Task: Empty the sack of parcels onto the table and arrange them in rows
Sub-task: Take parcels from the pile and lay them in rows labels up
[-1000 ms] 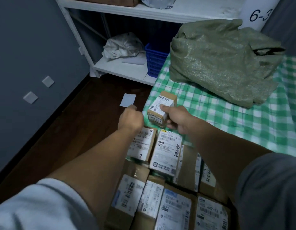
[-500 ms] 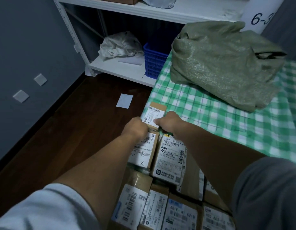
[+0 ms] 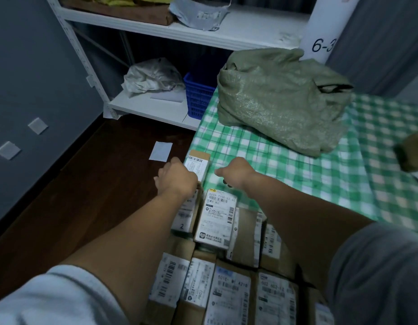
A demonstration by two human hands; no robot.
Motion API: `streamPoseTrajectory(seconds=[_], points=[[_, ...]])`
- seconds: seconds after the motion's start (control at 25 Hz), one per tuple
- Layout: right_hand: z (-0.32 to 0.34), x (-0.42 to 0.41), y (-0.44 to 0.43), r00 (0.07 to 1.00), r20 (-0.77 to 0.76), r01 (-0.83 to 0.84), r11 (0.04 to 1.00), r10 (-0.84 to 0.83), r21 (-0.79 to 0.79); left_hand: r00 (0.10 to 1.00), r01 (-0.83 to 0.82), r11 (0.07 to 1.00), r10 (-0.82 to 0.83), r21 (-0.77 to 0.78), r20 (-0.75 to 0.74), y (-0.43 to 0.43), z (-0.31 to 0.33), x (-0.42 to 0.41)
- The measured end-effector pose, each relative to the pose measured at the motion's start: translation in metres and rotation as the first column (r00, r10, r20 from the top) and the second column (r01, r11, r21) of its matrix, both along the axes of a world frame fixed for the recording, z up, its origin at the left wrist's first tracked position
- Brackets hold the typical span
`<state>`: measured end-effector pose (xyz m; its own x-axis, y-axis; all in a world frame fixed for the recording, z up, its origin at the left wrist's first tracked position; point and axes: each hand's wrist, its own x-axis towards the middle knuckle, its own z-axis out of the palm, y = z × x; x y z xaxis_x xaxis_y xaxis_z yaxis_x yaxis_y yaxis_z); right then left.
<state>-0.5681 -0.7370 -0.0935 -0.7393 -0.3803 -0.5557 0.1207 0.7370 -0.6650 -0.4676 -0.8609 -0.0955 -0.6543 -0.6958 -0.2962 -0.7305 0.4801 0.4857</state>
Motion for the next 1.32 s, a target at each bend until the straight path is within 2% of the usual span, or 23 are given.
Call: streamPoseTrajectory(seconds=[0.16,0.52,0.68,0.84,1.04,1.2,1.32], points=[[0.034,0.011,0.041,1.0,0.006,0.015,1.0,-0.015,0.002,0.992,0.02,0.997,-0.011,0.069,-0.122,0.033,0.028,0.003],[0.141,0.069,0.198,0.997,0.0,0.078,0.997,-0.078,-0.018,0.982,0.096,0.953,-0.043,0.286,-0.186,0.176,0.105,0.055],[0.186,0.105,0.282,0.997,-0.025,0.073,0.996,-0.074,-0.044,0.981,0.101,0.959,-0.052,0.265,-0.186,0.259,0.142,0.076],[0.217,0.119,0.383,0.991,-0.08,0.107,0.993,-0.11,-0.05,0.96,0.201,0.939,-0.132,0.279,-0.247,0.355,0.183,0.079],[0.243,0.125,0.461,0.972,-0.145,0.175,0.981,-0.186,-0.081,0.927,0.295,0.9,-0.189,0.32,-0.325,0.439,0.217,0.082],[0.241,0.124,0.498,0.954,-0.215,0.209,0.977,-0.211,-0.032,0.918,0.333,0.849,-0.194,0.411,-0.345,0.474,0.215,0.08],[0.232,0.127,0.521,0.945,-0.21,0.254,0.967,-0.251,-0.013,0.927,0.318,0.79,-0.144,0.524,-0.347,0.491,0.203,0.076]])
